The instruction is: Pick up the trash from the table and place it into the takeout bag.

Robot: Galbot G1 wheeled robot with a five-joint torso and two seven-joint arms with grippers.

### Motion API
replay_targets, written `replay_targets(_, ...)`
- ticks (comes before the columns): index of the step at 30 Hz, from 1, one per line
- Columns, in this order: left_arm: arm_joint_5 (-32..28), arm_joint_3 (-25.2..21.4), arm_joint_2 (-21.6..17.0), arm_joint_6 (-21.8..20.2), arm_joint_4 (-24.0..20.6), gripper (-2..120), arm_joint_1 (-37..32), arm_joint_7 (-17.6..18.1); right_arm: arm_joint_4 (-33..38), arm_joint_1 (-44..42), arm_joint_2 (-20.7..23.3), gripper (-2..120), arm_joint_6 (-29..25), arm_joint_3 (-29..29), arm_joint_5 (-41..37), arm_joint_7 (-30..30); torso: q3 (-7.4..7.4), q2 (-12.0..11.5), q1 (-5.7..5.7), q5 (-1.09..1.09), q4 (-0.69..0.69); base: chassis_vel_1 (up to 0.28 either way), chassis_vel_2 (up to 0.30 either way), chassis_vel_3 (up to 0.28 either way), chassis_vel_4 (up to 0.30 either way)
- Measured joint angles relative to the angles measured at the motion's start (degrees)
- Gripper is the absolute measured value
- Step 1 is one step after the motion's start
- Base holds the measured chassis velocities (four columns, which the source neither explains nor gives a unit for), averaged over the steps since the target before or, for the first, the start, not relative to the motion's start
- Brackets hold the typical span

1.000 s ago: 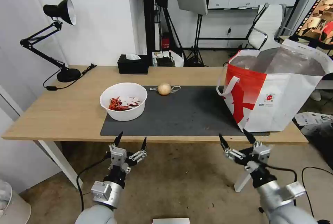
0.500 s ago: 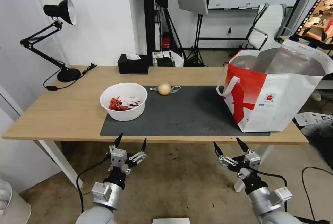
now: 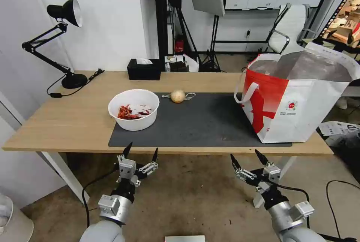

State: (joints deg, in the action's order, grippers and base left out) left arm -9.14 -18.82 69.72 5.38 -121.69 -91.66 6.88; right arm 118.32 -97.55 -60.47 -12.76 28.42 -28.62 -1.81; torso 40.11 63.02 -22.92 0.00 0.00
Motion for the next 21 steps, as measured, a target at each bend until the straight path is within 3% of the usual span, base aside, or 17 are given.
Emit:
replay_targets(11,0.31,-0.12,0.29,0.0,-0.07,100,-0.57,-0.14,-0.34,1.18,0.5,100,1.08,-1.86,-0.14,0.9,0.0,0.0,0.0,0.0,-0.02,0.0,0.0,0.0,0.0)
replay_targets(15,0.31,-0.52,0.13,0.0,-0.32,100,-0.68,-0.16,-0.47,6.95,3.2,100,3.51,-5.81,-2.24,2.61,0.0,0.0,0.01,0.0,-0.02,0.0,0.0,0.0,0.0)
replay_targets(21,0.31,-1.66,0.09,0.0,-0.86,100,-1.61,-0.16,-3.25,27.84,11.9,100,9.91,-17.97,-12.09,6.33,0.01,0.0,0.0,0.0,-0.01,0.0,0.0,0.0,0.0)
